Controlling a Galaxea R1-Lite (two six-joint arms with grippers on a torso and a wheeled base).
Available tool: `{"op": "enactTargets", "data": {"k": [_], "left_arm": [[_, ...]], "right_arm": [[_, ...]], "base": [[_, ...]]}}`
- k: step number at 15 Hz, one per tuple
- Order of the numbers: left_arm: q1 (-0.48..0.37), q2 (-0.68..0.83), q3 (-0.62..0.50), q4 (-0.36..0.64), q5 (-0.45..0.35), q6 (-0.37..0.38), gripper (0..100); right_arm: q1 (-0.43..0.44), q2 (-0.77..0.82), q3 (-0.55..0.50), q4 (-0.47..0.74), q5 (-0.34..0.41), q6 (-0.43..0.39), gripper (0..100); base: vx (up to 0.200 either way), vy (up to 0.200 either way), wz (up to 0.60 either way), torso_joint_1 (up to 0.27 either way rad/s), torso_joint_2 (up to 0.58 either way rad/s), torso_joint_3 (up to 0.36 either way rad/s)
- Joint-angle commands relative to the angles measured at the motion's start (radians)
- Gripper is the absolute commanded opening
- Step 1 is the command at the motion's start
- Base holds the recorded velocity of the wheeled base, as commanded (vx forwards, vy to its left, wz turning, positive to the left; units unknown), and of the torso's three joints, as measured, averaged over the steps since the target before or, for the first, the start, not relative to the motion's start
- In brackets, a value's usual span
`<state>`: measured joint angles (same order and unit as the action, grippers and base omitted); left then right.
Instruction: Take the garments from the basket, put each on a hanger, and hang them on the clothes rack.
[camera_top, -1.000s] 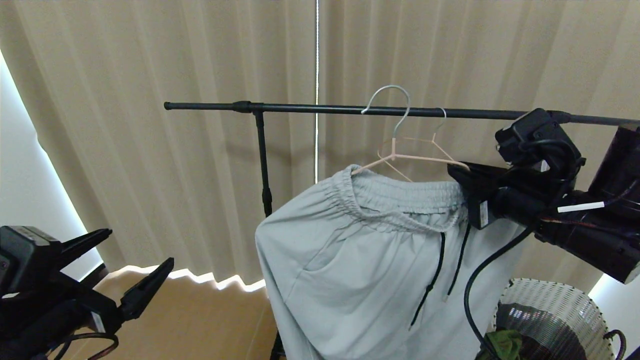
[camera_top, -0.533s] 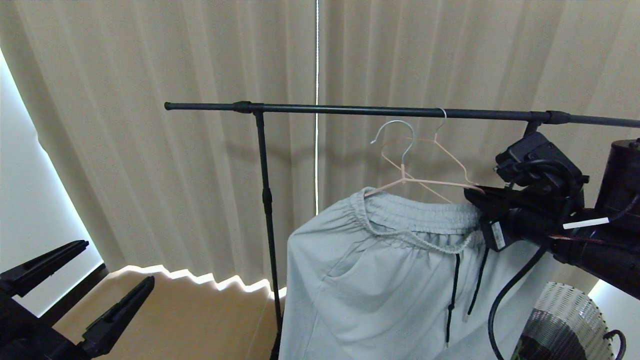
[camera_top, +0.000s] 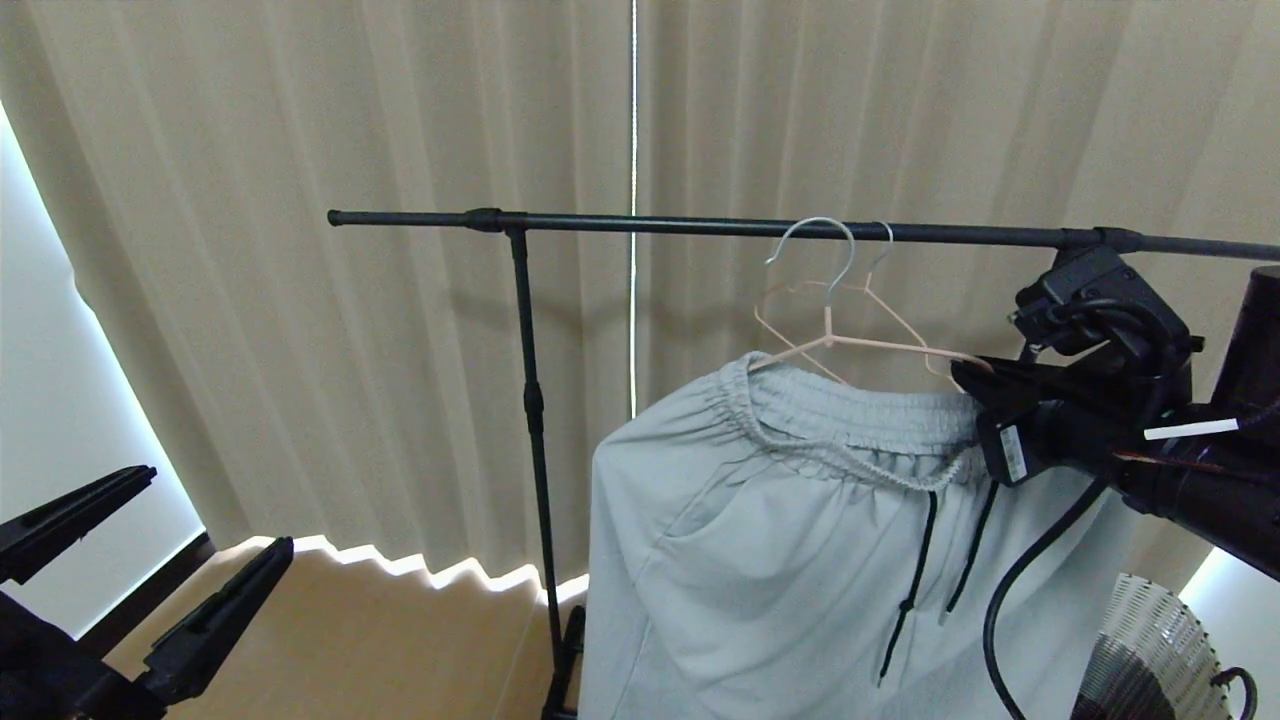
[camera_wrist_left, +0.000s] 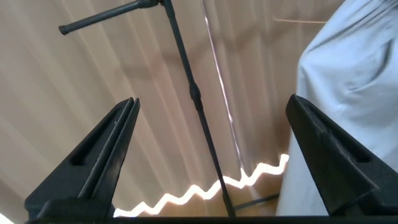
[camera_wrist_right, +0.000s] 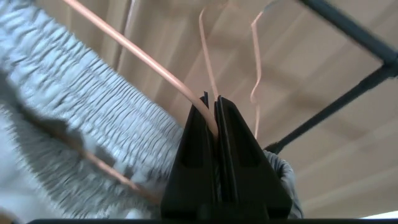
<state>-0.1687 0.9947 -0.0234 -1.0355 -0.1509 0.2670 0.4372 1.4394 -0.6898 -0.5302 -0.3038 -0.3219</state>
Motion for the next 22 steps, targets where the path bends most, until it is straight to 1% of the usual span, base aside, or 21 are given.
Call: {"op": "enactTargets", "data": {"k": [1, 3, 5, 7, 9, 12, 20, 22], "left_arm": [[0.000, 0.007, -0.001, 0.000, -0.001, 0.000, 100], [0.000, 0.025, -0.004, 0.000, -0.001, -0.012, 100], [0.000, 0.042, -0.024, 0.000, -0.003, -0.055, 100], [0.000, 0.050, -0.029, 0.000, -0.003, -0.071, 100], [-0.002, 0.050, -0.029, 0.000, -0.003, -0.072, 100], [-0.002, 0.050, -0.026, 0.000, -0.004, -0.071, 100], [-0.003, 0.065, -0.024, 0.000, -0.004, -0.069, 100], [-0.003, 0.064, -0.026, 0.000, -0.004, -0.069, 100]], "right_arm": [[-0.011, 0.007, -0.005, -0.001, 0.000, 0.001, 0], [-0.032, 0.021, -0.016, -0.001, 0.000, 0.001, 0], [-0.046, 0.038, -0.025, -0.002, -0.001, 0.004, 0], [-0.061, 0.062, -0.039, -0.004, -0.008, 0.004, 0], [-0.066, 0.107, -0.076, -0.007, -0.061, 0.007, 0], [-0.066, 0.156, -0.117, -0.007, -0.086, 0.020, 0], [-0.072, 0.257, -0.221, -0.010, -0.238, 0.034, 0], [-0.072, 0.308, -0.278, -0.008, -0.294, 0.034, 0]], "base": [[0.200, 0.000, 0.00, -0.002, 0.00, 0.007], [0.200, 0.000, 0.00, 0.015, 0.00, -0.005], [0.200, 0.000, 0.00, 0.000, 0.01, 0.005], [0.200, 0.000, 0.00, 0.019, 0.00, 0.002], [0.200, 0.000, 0.00, 0.002, 0.00, 0.002], [0.200, 0.000, 0.00, 0.006, 0.00, 0.001], [0.000, 0.000, 0.00, 0.000, 0.00, 0.000], [0.000, 0.000, 0.00, 0.000, 0.00, 0.000]]}}
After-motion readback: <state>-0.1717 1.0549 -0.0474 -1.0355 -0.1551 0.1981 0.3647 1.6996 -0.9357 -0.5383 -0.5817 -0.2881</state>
